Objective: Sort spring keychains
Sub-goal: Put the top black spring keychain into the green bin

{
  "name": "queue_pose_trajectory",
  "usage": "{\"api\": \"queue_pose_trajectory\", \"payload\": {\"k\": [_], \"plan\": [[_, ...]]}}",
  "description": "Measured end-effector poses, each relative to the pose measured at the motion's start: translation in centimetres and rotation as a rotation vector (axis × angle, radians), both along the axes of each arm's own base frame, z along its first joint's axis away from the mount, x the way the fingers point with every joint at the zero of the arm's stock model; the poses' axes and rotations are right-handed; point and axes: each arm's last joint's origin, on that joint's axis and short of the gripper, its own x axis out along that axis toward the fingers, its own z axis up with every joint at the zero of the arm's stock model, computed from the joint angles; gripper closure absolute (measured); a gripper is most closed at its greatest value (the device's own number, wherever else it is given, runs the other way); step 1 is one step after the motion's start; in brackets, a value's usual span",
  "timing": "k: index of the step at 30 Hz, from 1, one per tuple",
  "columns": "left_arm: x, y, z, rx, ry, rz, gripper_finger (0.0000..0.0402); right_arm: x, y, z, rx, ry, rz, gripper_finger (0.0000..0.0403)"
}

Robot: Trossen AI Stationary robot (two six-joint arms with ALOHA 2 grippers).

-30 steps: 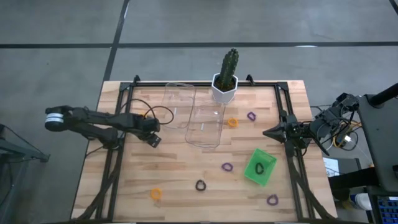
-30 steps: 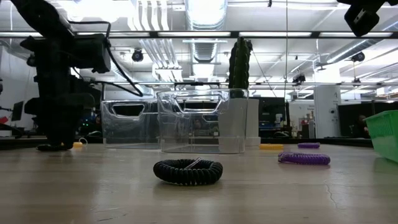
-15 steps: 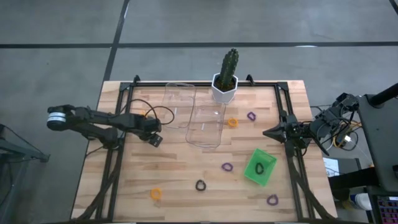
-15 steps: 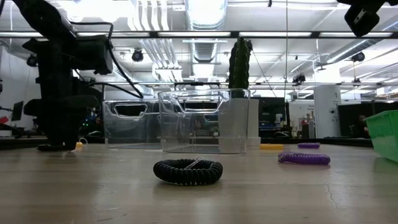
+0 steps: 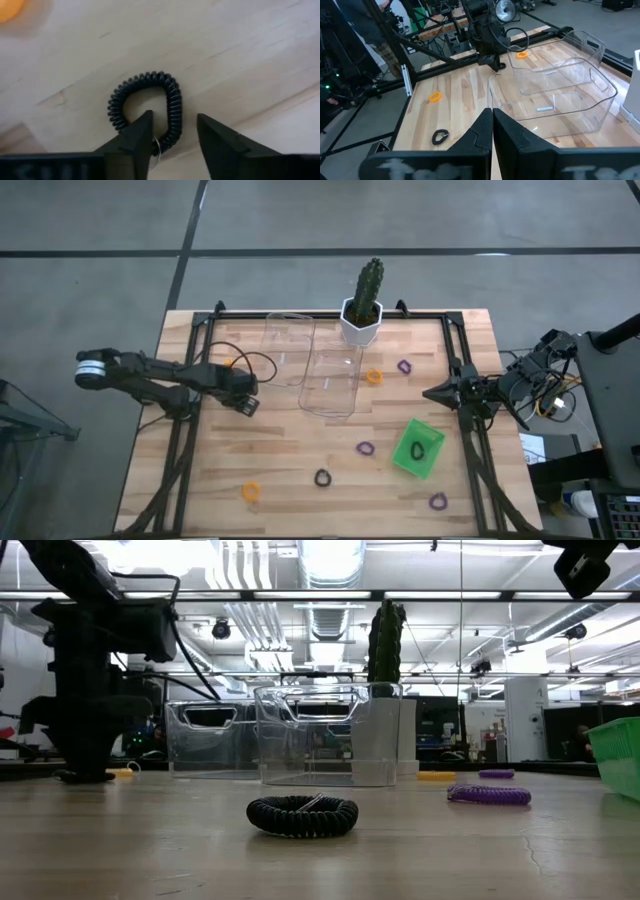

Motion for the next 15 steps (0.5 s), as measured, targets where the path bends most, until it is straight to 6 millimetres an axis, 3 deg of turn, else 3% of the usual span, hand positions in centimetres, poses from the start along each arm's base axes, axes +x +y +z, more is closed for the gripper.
{"api": "queue_pose_trajectory", "payload": {"k": [10, 15], "plan": [[-0.29, -0.08, -0.02, -0.004, 0.027, 0.030, 0.0385, -0.01, -0.01, -0.04, -0.003, 0.004, 0.000, 0.0394], [-0.26, -0.16, 0.91, -0.030, 0.027, 0.026, 0.0392, -0.01, -0.01, -0.04, -0.003, 0.004, 0.000, 0.0394]]}}
